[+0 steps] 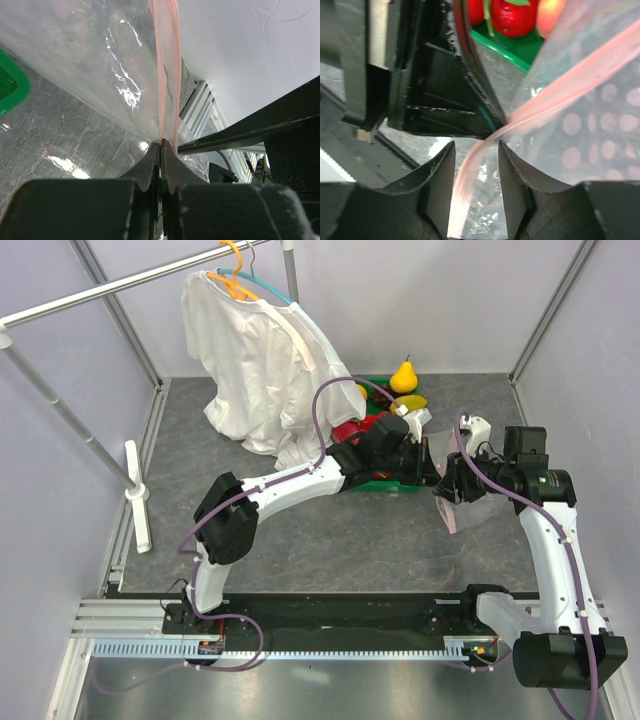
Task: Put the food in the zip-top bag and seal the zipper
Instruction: Open the zipper of the food storage bag.
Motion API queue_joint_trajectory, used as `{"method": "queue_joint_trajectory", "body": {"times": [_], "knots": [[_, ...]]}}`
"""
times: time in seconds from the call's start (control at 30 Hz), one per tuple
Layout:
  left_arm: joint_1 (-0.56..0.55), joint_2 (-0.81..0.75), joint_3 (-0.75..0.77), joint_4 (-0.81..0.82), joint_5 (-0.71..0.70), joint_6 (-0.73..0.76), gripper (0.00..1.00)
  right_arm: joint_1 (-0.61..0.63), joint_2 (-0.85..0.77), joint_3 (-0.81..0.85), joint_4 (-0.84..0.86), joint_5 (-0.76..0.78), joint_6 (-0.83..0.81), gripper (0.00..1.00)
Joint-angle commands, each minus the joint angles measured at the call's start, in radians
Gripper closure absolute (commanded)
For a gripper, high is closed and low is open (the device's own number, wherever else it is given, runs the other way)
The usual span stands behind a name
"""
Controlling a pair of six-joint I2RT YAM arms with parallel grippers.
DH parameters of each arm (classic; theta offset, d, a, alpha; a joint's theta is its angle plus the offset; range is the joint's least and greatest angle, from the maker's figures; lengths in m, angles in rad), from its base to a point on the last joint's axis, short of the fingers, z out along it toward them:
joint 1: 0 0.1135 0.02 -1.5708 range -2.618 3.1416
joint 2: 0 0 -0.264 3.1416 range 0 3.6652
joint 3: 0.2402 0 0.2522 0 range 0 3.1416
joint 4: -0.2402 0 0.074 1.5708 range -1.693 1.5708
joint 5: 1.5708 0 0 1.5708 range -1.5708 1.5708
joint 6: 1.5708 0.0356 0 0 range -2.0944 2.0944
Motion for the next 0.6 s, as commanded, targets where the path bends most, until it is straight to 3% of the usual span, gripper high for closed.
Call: {"method": "queue_joint_trajectory", "body": {"times": [0.0, 0.17, 0.3, 0.5, 0.57], "knots": [[0.006, -0.001, 0.027, 0.046, 0.012, -0.032, 0.98, 0.01, -0.014, 0.008, 0.027, 0.117, -0.016, 0.56], [0.014, -0.017, 0.014, 0.059, 0.025, -0.04, 0.98, 0.016, 0.0, 0.027, -0.001, 0.206, -0.051, 0.65], [0.016, -0.024, 0.014, 0.061, 0.022, -0.026, 0.98, 0.015, 0.006, 0.047, -0.015, 0.246, -0.054, 0.84], [0.019, -0.04, -0.029, 0.012, -0.007, 0.012, 0.98, 0.016, 0.009, 0.128, -0.024, 0.359, -0.043, 1.0], [0.023, -0.047, -0.047, -0.003, -0.014, 0.032, 0.98, 0.012, 0.017, 0.159, -0.026, 0.39, -0.049, 1.0]]}}
